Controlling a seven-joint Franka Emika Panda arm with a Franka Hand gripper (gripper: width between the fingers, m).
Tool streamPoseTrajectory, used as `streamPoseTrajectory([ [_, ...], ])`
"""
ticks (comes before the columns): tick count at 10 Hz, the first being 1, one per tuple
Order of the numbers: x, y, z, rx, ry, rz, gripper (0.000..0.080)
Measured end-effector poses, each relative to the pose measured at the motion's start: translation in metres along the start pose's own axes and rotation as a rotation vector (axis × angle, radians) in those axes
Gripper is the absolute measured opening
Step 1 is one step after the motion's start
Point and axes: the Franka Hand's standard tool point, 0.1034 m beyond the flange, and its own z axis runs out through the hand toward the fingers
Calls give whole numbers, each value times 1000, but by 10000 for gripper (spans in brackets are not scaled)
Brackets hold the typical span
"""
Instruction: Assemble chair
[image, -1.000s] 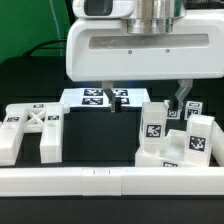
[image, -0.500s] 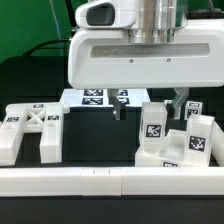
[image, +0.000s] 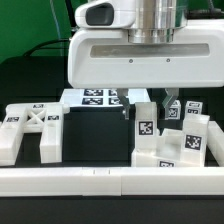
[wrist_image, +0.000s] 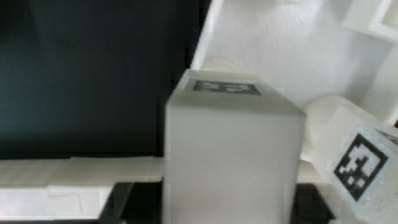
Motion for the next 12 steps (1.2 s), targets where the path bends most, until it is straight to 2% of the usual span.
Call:
streamPoseTrajectory([
  [3, -1, -1, 0, 3, -1, 218, 291],
  [5, -1, 0, 1, 9, -6, 466, 291],
  [6, -2, 0, 1, 14, -8, 550, 291],
  [8, -1, -3, 2, 45, -6, 815, 291],
  [12, -1, -6, 3, 59, -22, 1072, 291],
])
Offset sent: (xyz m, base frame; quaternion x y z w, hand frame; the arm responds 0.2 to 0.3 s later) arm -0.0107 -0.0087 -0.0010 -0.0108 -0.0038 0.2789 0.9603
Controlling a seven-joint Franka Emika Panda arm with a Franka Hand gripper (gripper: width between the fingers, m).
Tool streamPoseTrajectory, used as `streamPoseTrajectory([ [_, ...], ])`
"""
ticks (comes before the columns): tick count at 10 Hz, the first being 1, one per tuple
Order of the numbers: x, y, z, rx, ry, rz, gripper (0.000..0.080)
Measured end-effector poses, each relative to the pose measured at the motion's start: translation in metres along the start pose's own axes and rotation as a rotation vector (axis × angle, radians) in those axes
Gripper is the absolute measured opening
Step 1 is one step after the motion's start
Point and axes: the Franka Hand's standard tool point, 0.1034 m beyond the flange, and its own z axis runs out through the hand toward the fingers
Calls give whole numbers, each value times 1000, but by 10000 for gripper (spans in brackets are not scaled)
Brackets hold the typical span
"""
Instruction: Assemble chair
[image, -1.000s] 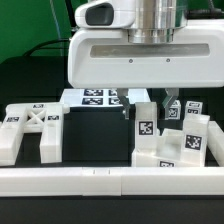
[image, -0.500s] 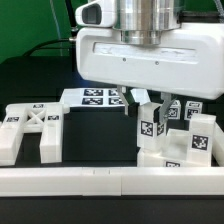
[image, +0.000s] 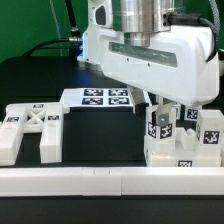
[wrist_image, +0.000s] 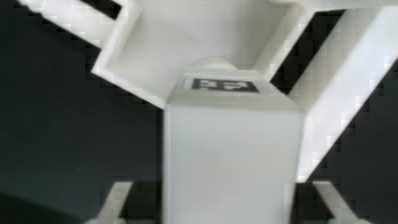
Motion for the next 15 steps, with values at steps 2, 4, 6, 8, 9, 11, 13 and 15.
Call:
streamPoseTrajectory([
  [2, -1, 0, 0, 0, 0, -46, 312],
  [4, -7, -3, 0, -5, 1, -111, 489],
  [6, -13, -6, 0, -12, 10, -364, 638],
  [8, -14, -7, 0, -11, 10, -527, 648],
  [9, -15, -7, 0, -15, 11, -611, 648],
  [11, -15, -7, 0, -21, 15, -739, 649],
  [13, -15, -7, 0, -23, 14, -881, 649],
  [15, -17, -7, 1, -29, 18, -1014, 649],
])
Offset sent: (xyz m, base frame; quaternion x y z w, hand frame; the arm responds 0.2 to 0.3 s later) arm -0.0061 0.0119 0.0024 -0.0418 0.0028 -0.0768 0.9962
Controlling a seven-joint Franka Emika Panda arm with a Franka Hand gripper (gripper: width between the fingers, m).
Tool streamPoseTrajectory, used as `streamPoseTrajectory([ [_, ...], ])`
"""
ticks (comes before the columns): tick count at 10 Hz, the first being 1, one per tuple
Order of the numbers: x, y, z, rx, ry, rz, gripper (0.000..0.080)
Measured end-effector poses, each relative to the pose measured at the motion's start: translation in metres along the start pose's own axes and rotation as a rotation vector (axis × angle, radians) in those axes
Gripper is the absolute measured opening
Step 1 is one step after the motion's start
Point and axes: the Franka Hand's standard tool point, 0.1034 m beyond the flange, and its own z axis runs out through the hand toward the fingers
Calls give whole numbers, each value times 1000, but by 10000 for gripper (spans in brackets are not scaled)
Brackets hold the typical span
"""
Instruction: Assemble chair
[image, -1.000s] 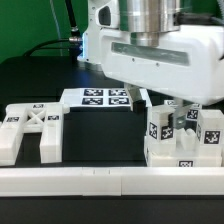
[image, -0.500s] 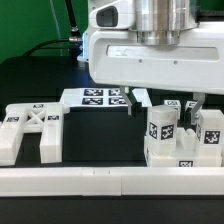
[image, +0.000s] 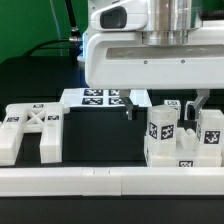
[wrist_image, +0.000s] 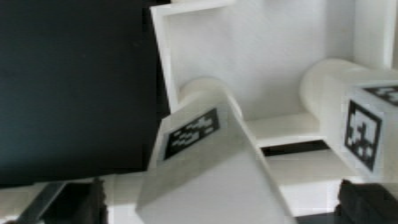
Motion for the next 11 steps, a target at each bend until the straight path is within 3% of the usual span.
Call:
streamPoseTrajectory([
  [4, -2, 1, 2, -1, -2, -144, 649],
  [5, -1, 1, 2, -1, -2, -142, 556],
  [6, -1, 2, 2, -1, -2, -141, 556],
  [7, -1, 2, 2, 0, -2, -123, 383],
  [8, -1, 2, 2, -1, -2, -99, 288],
  [11, -1, 2, 2, 4, -3, 19, 288],
])
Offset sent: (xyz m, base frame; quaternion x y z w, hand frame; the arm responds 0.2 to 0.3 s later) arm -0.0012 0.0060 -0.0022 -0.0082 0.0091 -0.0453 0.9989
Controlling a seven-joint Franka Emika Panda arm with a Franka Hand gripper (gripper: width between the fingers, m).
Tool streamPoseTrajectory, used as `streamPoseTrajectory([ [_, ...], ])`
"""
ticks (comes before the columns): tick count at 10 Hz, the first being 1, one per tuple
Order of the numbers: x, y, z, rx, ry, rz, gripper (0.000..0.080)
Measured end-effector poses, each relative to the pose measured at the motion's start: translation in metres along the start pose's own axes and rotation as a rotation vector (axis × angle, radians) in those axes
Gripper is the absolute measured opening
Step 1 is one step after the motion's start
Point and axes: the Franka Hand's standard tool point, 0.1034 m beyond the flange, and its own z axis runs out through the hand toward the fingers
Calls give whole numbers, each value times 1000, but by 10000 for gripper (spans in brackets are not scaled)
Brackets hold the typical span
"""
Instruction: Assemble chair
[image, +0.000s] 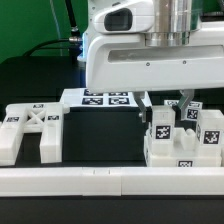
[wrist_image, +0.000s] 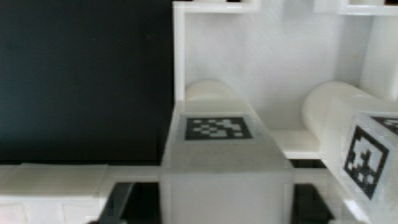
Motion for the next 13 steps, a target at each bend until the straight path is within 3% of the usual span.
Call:
streamPoseTrajectory([
  [2, 4, 7, 0, 23, -1, 240, 288],
  [9, 3, 6, 1, 47, -25, 968, 291],
  [12, 3, 6, 2, 47, -26, 1010, 291],
  [13, 3, 6, 2, 47, -25, 980, 482],
])
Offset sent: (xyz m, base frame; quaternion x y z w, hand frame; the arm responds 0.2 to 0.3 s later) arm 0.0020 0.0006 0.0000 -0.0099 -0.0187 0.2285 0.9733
